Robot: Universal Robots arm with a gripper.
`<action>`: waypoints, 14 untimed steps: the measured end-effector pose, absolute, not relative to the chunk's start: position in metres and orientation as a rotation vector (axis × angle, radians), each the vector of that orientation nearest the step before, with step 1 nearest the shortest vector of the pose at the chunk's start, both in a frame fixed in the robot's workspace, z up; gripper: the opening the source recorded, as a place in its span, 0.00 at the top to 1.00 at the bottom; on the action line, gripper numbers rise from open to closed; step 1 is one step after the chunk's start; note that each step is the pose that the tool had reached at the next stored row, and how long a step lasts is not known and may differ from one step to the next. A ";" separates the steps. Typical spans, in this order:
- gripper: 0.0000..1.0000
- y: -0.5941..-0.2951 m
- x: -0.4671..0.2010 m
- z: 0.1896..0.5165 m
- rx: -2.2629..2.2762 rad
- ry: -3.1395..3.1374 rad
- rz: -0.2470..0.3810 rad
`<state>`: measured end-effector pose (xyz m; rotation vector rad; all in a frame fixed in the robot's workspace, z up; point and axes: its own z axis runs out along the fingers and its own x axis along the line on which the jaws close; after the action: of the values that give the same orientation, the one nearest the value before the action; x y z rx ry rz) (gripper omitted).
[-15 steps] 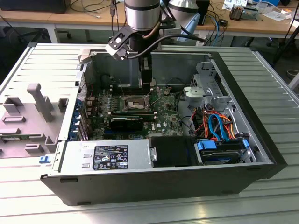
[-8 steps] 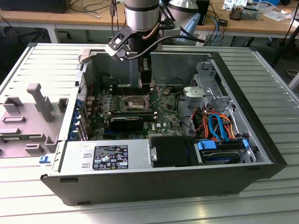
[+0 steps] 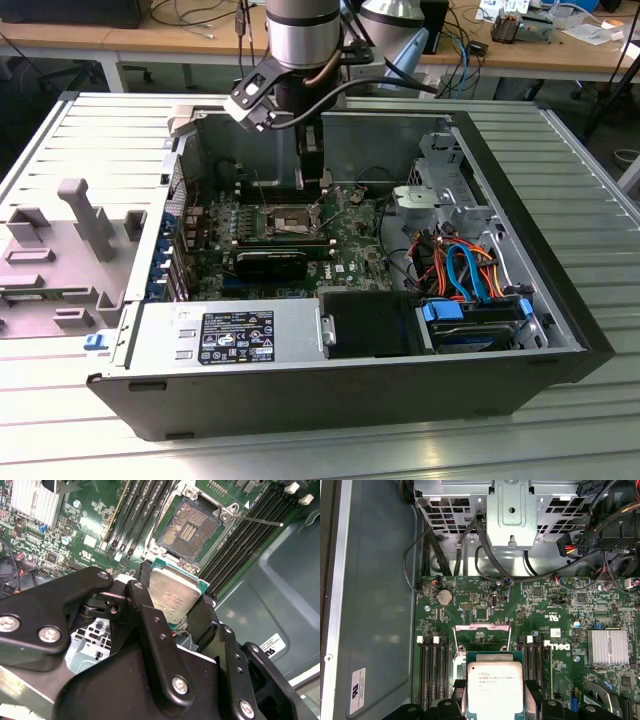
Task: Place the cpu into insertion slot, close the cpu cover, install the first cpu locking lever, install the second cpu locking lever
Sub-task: 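Place the cpu into insertion slot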
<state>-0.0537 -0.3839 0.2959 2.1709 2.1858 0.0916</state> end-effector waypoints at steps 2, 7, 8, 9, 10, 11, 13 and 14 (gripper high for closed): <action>0.46 -0.384 -0.054 0.295 2.171 2.186 0.092; 0.46 -0.384 -0.055 0.294 2.171 2.186 0.092; 0.46 -0.384 -0.055 0.293 2.171 2.186 0.092; 0.46 -0.384 -0.055 0.293 2.171 2.186 0.092; 0.46 -0.384 -0.055 0.293 2.171 2.186 0.092; 0.46 -0.384 -0.055 0.293 2.171 2.186 0.092; 0.46 -0.384 -0.055 0.293 2.171 2.186 0.092; 0.46 -0.384 -0.055 0.292 2.171 2.186 0.092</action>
<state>-0.0550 -0.3839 0.2923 2.1709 2.1858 0.0916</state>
